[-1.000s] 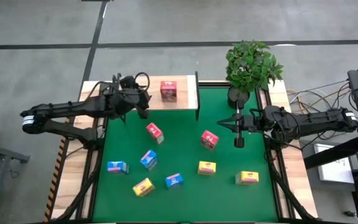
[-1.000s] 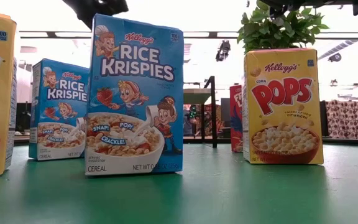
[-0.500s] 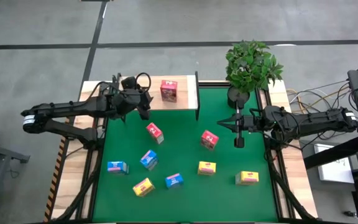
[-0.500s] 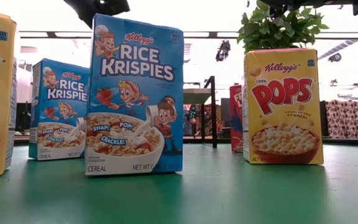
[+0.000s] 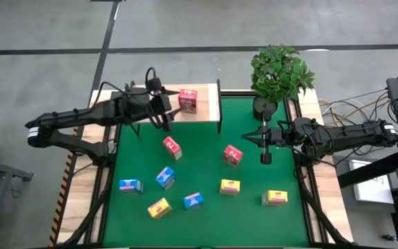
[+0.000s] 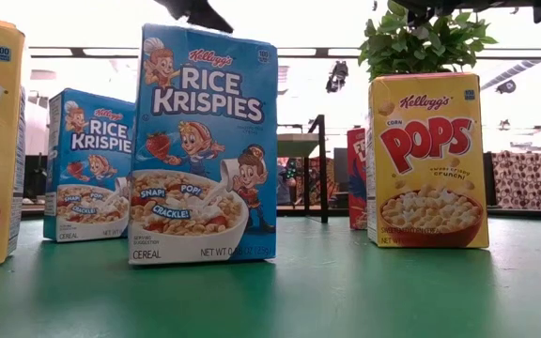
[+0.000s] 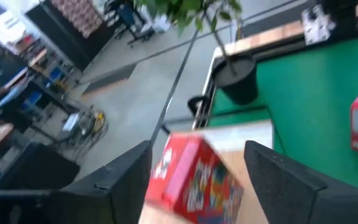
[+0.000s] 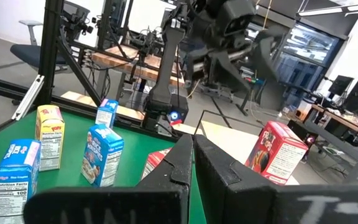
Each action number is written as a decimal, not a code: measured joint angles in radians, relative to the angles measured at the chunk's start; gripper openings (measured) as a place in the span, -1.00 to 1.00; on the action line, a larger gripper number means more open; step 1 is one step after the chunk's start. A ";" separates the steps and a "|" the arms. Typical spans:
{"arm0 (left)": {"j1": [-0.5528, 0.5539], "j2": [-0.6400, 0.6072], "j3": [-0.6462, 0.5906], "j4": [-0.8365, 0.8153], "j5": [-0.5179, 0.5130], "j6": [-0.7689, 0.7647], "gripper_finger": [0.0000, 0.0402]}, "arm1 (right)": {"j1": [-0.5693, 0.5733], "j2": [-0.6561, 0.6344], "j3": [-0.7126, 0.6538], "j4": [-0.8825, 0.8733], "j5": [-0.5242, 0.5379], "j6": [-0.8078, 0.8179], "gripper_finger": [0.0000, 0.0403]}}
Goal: Stack cereal on shelf
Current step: Adjust the red cereal on the shelf
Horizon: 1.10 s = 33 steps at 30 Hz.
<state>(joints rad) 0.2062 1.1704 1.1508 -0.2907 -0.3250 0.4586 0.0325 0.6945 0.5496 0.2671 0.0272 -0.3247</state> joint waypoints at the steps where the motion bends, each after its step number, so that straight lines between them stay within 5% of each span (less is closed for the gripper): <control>1: 0.001 0.013 0.021 0.000 -0.003 0.005 0.26 | 0.000 0.000 0.000 0.000 0.000 0.001 -0.96; 10: 0.004 0.043 0.141 -0.192 -0.030 -0.004 0.30 | 0.000 0.000 0.000 0.001 0.000 0.037 -0.96; 17: 0.001 -0.027 -0.050 -0.178 0.007 -0.018 -0.16 | 0.000 0.000 0.000 0.008 0.000 0.037 -0.96; 24: 0.001 -0.042 -0.156 0.101 0.029 0.050 -0.57 | 0.000 0.008 0.000 0.029 0.000 0.037 -0.96; 33: 0.071 0.030 0.031 -0.016 0.132 0.044 0.02 | 0.000 0.009 0.000 0.024 0.000 0.037 -0.96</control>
<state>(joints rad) 0.2768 1.2005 1.1818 -0.3068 -0.1931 0.5026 0.0325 0.7033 0.5499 0.2914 0.0273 -0.2874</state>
